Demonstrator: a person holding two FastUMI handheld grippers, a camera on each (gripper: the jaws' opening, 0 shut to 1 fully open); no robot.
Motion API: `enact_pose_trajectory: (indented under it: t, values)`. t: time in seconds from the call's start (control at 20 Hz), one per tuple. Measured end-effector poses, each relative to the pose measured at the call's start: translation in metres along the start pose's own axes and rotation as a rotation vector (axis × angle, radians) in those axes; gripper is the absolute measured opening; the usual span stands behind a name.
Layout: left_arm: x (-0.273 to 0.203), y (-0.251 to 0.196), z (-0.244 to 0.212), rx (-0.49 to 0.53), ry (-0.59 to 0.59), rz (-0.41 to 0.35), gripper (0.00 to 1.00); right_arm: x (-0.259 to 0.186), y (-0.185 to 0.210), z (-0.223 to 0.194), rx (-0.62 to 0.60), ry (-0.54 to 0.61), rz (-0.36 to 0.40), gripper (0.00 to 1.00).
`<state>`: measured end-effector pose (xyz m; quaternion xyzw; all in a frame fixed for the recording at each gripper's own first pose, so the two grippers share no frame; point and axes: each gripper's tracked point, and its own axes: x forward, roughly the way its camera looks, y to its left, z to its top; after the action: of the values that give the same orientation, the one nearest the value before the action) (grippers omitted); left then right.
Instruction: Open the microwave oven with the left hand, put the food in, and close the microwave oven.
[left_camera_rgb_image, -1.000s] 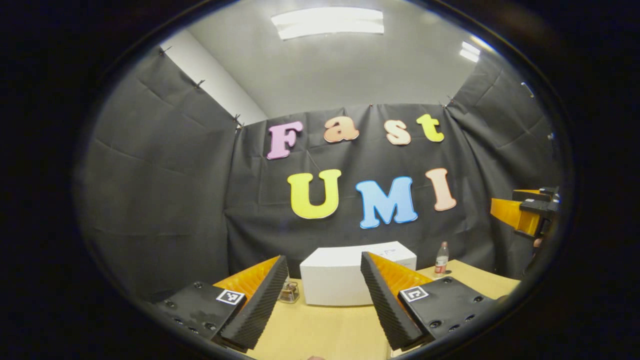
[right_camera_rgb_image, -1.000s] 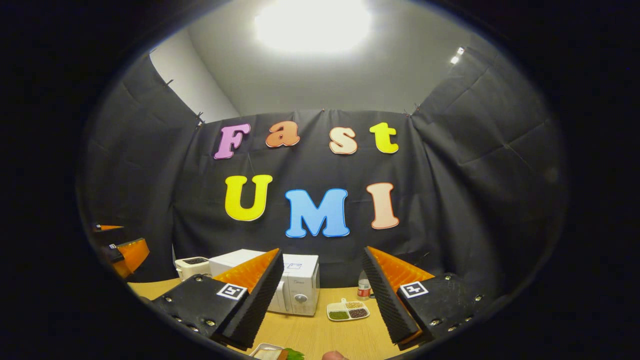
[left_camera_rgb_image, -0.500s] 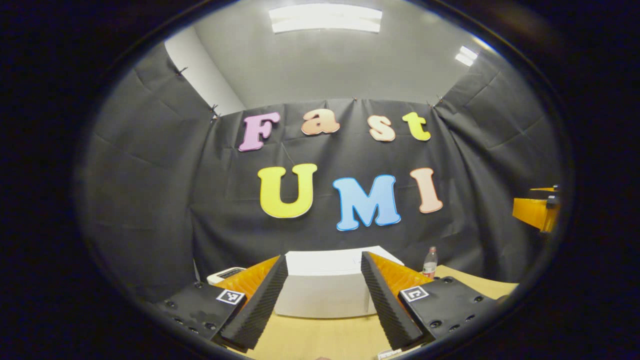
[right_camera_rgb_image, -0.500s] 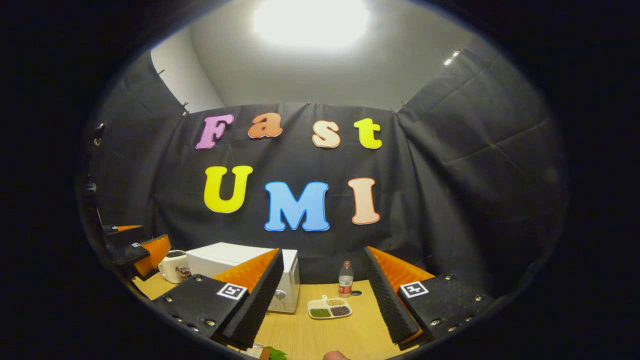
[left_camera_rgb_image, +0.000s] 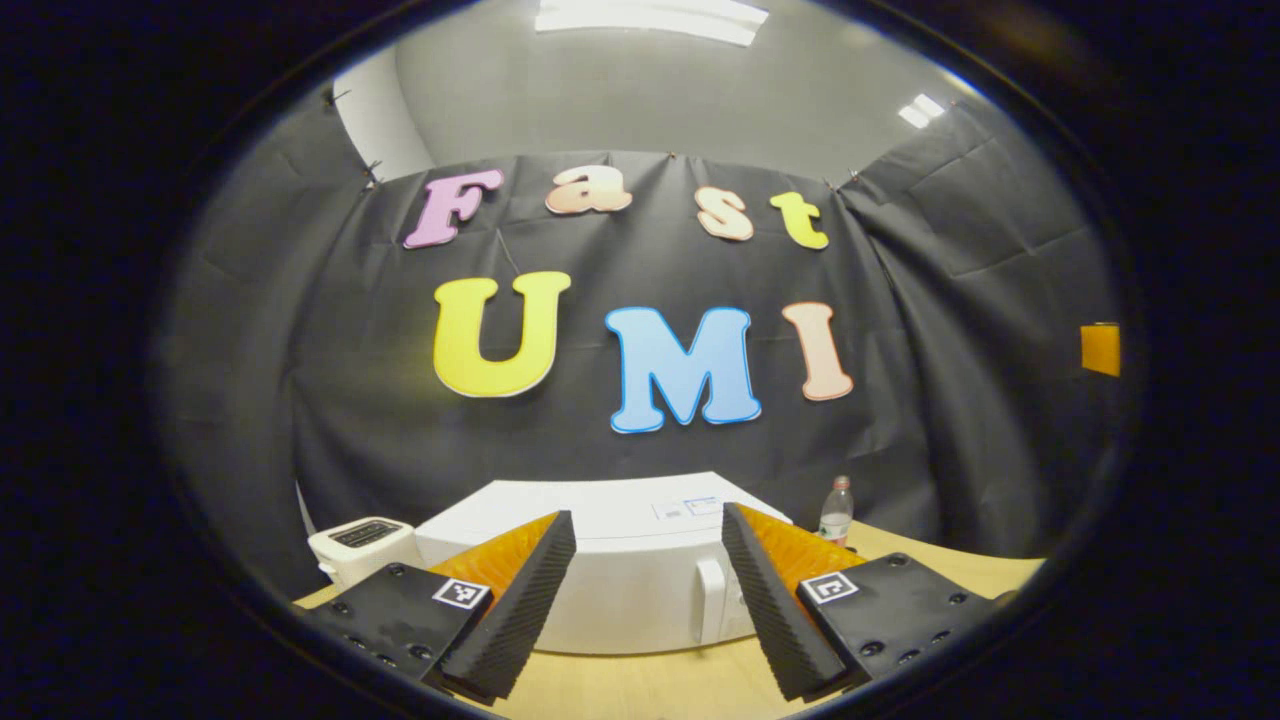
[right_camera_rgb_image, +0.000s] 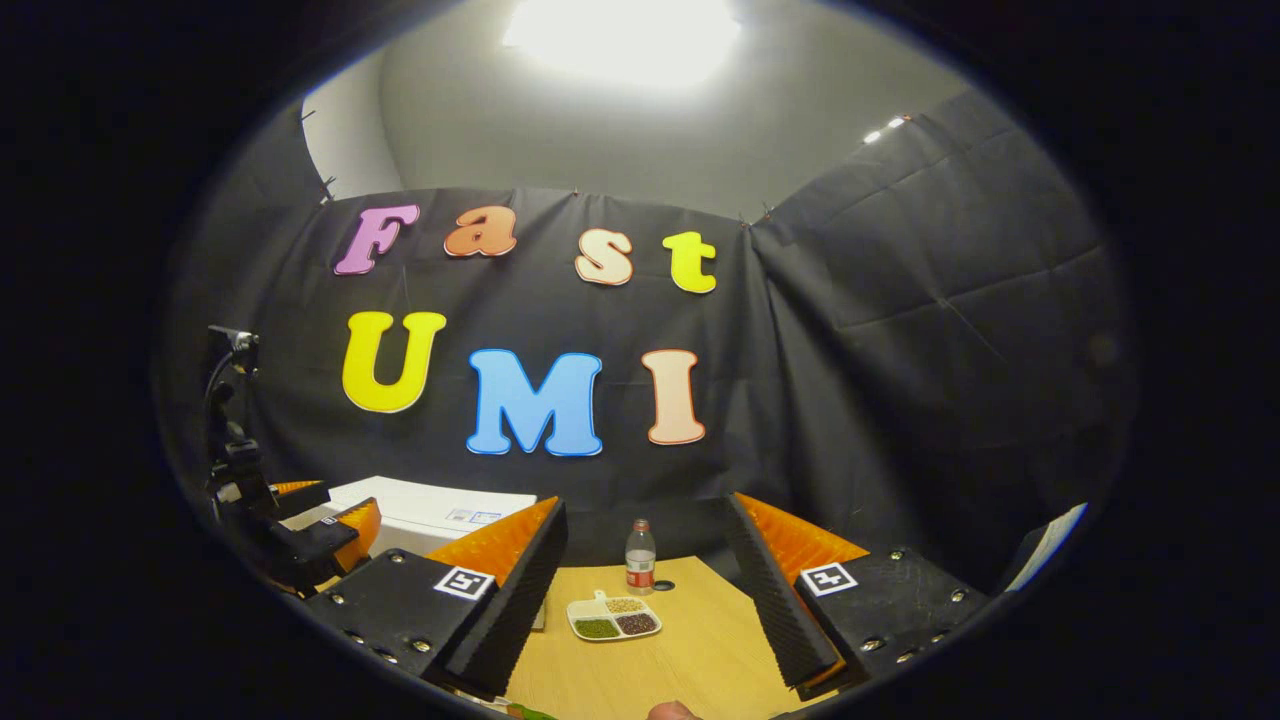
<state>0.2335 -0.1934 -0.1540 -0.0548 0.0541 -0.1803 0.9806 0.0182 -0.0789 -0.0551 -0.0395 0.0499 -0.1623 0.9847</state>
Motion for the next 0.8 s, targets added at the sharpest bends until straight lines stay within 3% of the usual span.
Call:
enact_pose_trajectory:
  t: [0.3,0.45,0.55,0.6,0.65,0.7,0.8]
  values:
    - [0.053,-0.030,-0.058,0.010,0.076,-0.094,0.97,-0.003,-0.016,-0.011,-0.040,0.042,-0.116,0.95]
    - [0.075,-0.040,-0.088,0.019,0.129,-0.101,1.00,-0.006,-0.025,-0.016,-0.074,0.068,-0.153,0.95]
    - [0.086,-0.047,-0.109,0.016,0.170,-0.104,0.94,-0.008,-0.032,-0.018,-0.087,0.081,-0.178,0.95]
    - [0.089,-0.050,-0.119,0.018,0.189,-0.106,1.00,-0.010,-0.036,-0.019,-0.094,0.087,-0.191,0.95]
    - [0.093,-0.053,-0.128,0.021,0.207,-0.104,0.98,-0.013,-0.042,-0.021,-0.102,0.095,-0.205,0.95]
    - [0.096,-0.059,-0.138,0.022,0.224,-0.111,0.84,-0.015,-0.046,-0.021,-0.106,0.102,-0.218,0.95]
    - [0.103,-0.064,-0.154,0.038,0.252,-0.106,0.84,-0.017,-0.056,-0.023,-0.110,0.116,-0.244,0.95]
